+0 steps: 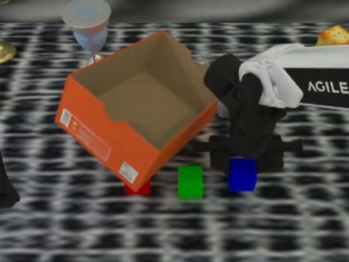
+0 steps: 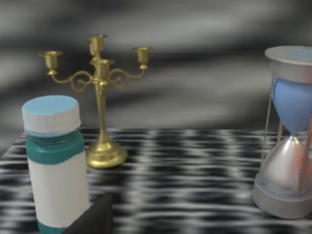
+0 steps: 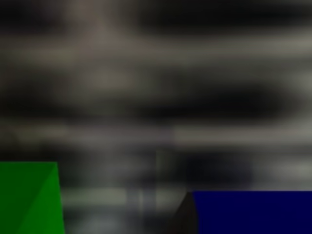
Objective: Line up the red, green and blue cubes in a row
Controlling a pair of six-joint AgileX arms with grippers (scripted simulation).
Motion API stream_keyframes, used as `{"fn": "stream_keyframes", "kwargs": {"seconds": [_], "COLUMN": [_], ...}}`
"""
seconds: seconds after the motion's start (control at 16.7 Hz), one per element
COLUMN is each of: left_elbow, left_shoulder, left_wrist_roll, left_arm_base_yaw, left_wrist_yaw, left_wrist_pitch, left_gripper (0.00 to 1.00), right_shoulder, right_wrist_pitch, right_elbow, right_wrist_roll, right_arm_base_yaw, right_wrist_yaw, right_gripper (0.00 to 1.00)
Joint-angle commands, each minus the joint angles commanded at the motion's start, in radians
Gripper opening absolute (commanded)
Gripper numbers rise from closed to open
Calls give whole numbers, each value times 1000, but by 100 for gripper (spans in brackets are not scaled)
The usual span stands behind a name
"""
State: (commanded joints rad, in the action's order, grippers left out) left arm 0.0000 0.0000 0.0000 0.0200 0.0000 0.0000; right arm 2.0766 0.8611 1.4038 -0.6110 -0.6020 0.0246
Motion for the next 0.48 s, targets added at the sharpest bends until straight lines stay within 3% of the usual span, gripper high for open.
{"fn": "stream_keyframes", "kwargs": {"seconds": [0.48], "left_elbow": [0], "left_shoulder": [0], "left_wrist_roll": [0], "left_arm_base_yaw": [0], "left_wrist_yaw": [0], "left_wrist_pitch": [0], "left_gripper": [100], "right_shoulder": [0], "right_wrist_pitch": [0], "right_elbow": [0], "right_wrist_roll": [0], "right_arm_base_yaw": [0], "right_wrist_yaw": [0], "right_gripper": [68]}}
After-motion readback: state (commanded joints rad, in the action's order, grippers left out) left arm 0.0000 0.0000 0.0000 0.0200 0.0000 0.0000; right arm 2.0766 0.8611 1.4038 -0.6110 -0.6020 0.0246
